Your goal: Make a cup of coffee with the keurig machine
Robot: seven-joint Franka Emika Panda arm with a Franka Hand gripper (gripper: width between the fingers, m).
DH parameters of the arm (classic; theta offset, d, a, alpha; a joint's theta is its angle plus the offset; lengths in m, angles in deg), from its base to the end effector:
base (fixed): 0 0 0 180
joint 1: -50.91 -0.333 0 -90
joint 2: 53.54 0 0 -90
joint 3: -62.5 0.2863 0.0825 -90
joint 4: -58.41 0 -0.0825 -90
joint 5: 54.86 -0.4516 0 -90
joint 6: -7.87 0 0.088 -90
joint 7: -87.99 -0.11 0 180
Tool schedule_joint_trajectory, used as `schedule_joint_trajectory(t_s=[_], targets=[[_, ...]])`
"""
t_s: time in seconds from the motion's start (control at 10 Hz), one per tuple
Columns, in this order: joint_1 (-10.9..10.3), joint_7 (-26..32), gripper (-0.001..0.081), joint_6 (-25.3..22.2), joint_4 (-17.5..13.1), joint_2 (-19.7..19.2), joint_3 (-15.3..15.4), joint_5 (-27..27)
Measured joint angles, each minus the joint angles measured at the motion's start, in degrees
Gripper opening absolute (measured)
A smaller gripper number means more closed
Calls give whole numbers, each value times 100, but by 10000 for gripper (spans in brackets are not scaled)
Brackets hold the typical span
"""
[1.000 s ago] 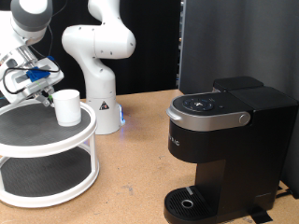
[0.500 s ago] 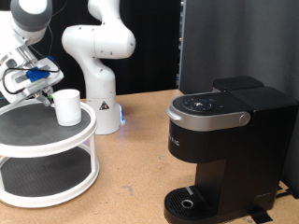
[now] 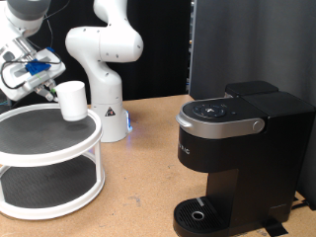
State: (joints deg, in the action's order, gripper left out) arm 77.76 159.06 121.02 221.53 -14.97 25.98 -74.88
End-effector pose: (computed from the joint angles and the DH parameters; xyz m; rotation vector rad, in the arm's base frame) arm 0.2402 -0.2803 0.2738 -2.4767 -0.1409 -0.5981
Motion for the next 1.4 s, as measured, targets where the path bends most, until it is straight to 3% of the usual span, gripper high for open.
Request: schedule_joint_trajectory(t_s=[0.4, 0.7, 0.9, 1.1, 1.4], targets=[[101, -686, 72, -638, -267, 535, 332, -3], [101, -864, 72, -664, -263, 626, 398, -18], [23, -1184, 72, -265, -134, 627, 679, -389], [-262, -1376, 72, 298, -20, 620, 1008, -1025], [-733, -1619, 72, 985, 2, 454, 1540, -1571]])
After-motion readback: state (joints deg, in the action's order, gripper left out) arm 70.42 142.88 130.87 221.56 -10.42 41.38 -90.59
